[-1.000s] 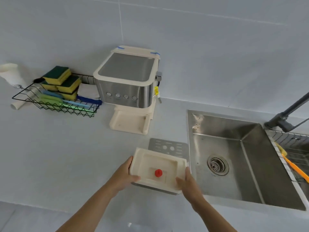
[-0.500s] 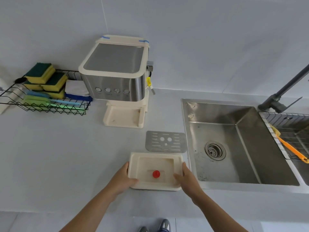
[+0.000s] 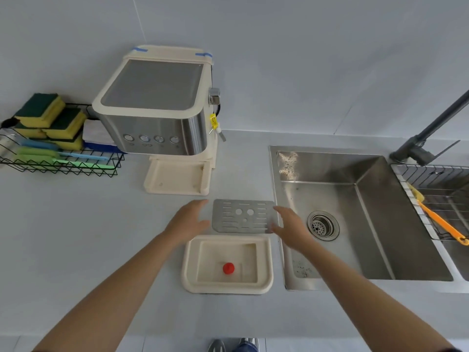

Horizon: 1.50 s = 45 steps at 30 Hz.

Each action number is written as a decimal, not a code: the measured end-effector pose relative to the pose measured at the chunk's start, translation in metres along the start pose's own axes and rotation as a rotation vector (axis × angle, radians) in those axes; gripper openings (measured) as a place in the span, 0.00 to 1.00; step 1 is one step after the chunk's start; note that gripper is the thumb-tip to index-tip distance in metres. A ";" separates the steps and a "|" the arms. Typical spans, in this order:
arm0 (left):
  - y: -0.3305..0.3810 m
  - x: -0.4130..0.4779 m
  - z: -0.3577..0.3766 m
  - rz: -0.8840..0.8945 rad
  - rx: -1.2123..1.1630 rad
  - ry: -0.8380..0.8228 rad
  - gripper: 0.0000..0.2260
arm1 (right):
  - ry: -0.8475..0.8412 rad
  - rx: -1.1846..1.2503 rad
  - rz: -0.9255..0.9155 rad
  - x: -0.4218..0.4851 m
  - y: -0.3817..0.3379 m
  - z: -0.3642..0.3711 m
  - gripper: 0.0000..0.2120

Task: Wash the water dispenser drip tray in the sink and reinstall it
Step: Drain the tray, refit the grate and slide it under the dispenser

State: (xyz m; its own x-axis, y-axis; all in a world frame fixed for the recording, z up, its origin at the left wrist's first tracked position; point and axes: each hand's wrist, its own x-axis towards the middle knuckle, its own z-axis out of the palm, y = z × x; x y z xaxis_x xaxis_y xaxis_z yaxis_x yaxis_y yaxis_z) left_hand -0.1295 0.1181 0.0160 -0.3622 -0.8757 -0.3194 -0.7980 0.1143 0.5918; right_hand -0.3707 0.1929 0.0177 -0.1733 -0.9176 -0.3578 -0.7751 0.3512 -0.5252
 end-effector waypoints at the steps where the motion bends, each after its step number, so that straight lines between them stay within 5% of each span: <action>1: 0.006 0.009 0.001 0.037 0.048 -0.036 0.29 | -0.023 -0.070 -0.028 0.009 -0.001 -0.003 0.29; 8: 0.021 0.050 0.024 0.148 0.505 -0.230 0.39 | -0.189 -0.410 -0.122 0.051 -0.001 -0.001 0.36; 15: 0.020 0.074 0.034 0.158 0.635 -0.234 0.52 | -0.252 -0.549 -0.150 0.070 0.000 -0.003 0.43; 29: 0.024 0.083 0.032 0.181 0.670 -0.213 0.38 | -0.252 -0.566 -0.159 0.081 -0.002 -0.002 0.45; 45: 0.004 0.050 0.035 -0.076 -0.202 0.007 0.37 | -0.021 0.014 -0.008 0.040 0.010 0.003 0.42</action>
State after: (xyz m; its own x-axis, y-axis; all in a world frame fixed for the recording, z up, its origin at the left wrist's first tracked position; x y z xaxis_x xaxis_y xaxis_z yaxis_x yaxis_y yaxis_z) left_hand -0.1678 0.0908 -0.0234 -0.3011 -0.8814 -0.3640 -0.7098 -0.0478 0.7028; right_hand -0.3832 0.1605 -0.0040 -0.1540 -0.9162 -0.3699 -0.7679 0.3466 -0.5387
